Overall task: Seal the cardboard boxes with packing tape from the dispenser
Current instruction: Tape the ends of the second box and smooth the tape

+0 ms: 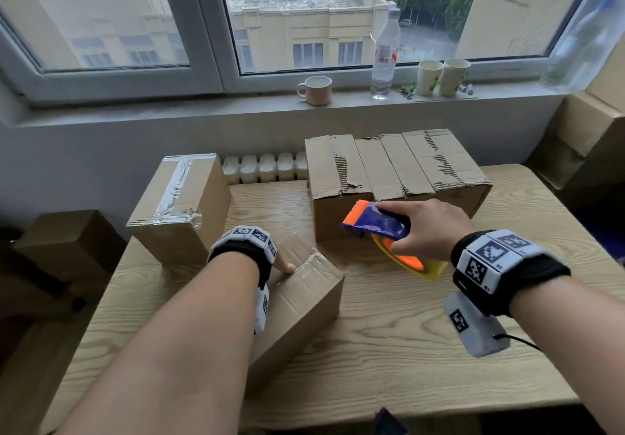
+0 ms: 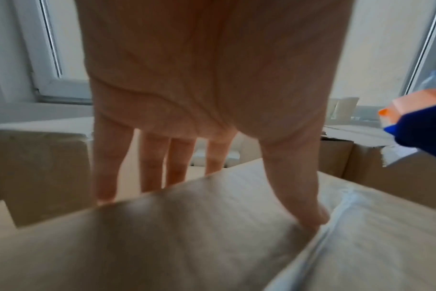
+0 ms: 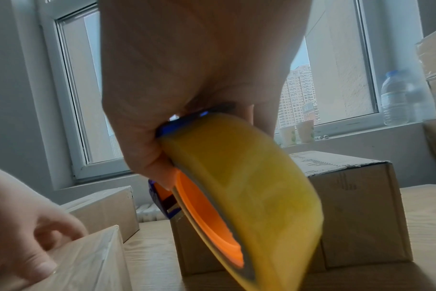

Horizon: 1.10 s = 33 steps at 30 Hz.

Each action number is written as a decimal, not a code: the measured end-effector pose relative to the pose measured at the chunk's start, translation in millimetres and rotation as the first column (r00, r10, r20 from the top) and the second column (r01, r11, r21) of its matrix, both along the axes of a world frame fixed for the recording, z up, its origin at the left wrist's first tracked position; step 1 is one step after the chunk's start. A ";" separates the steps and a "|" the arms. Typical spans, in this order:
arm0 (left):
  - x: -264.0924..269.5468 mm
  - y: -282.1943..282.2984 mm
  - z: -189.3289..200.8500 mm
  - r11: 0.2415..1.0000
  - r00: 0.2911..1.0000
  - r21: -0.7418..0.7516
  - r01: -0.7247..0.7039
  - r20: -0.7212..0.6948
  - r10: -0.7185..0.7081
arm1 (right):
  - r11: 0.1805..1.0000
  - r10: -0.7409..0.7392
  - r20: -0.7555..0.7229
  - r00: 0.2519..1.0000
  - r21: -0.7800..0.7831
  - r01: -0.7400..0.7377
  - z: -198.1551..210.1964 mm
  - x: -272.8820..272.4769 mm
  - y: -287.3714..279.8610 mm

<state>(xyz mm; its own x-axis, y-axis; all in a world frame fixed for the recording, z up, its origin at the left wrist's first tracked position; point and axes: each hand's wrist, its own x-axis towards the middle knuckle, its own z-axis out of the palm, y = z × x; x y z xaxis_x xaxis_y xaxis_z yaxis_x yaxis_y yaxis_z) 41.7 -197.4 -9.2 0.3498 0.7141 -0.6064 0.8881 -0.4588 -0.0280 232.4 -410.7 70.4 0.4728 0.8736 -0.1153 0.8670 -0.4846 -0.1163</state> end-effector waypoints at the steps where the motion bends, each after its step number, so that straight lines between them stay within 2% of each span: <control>1: 5.1 -2.1 1.9 1.000 0.997 -0.011 0.018 0.075 -0.017 | 1.000 0.012 -0.016 1.000 0.013 -0.012 1.1 0.1 0.1; 3: 20.7 -6.7 7.1 1.000 0.952 -0.028 -0.013 0.307 0.021 | 0.999 0.029 -0.071 0.997 0.044 -0.026 3.4 0.0 0.7; 4: 29.0 -10.5 11.3 0.995 0.892 -0.085 -0.060 0.442 0.092 | 0.998 0.034 -0.107 0.994 0.062 -0.028 4.8 -0.4 0.9; 6: 45.1 -14.1 20.6 0.929 0.711 -0.347 -0.127 0.621 0.329 | 0.994 0.053 -0.179 0.982 0.100 -0.036 7.3 -1.4 1.5; 8: 55.1 -18.4 31.1 0.766 0.523 -0.618 -0.175 0.601 0.604 | 0.987 0.078 -0.233 0.969 0.152 -0.043 9.9 -3.0 1.4; 9: 58.0 -17.4 33.7 0.693 0.438 -0.695 -0.189 0.572 0.693 | 0.983 0.090 -0.246 0.965 0.180 -0.046 10.9 -3.9 1.2; 10: 59.8 -17.1 35.9 0.633 0.370 -0.755 -0.174 0.545 0.752 | 0.977 0.101 -0.250 0.963 0.205 -0.049 12.2 -5.0 0.9; 12: 60.0 -17.8 40.2 0.553 0.295 -0.824 -0.122 0.502 0.813 | 0.968 0.122 -0.249 0.961 0.243 -0.060 13.6 -6.8 0.6; 18: 52.2 -14.5 50.4 0.470 0.234 -0.882 -0.041 0.448 0.863 | 0.958 0.115 -0.244 0.963 0.282 -0.043 15.4 -7.2 -1.2; 28: 50.8 -13.4 51.2 0.483 0.264 -0.869 -0.107 0.443 0.857 | 0.953 0.115 -0.234 0.965 0.301 -0.041 17.4 -15.2 1.6; 29: 50.4 -12.0 51.7 0.469 0.269 -0.873 -0.130 0.425 0.865 | 0.952 0.113 -0.226 0.968 0.304 -0.040 18.0 -16.3 1.7; 32: 47.9 -10.5 53.2 0.362 0.230 -0.914 -0.185 0.318 0.920 | 0.947 0.104 -0.190 0.976 0.320 -0.039 20.7 -21.2 1.0; 33: 47.8 -10.0 52.3 0.364 0.235 -0.910 -0.197 0.316 0.919 | 0.945 0.101 -0.183 0.978 0.326 -0.036 21.8 -23.3 0.8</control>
<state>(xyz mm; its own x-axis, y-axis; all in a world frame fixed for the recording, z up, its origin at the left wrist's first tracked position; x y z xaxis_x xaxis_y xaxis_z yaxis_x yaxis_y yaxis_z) 89.4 -207.4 43.1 0.5185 0.4890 -0.7014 0.3261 0.6453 0.6909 209.0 -409.9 92.1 0.4071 0.9088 0.0915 0.8414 -0.3341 -0.4247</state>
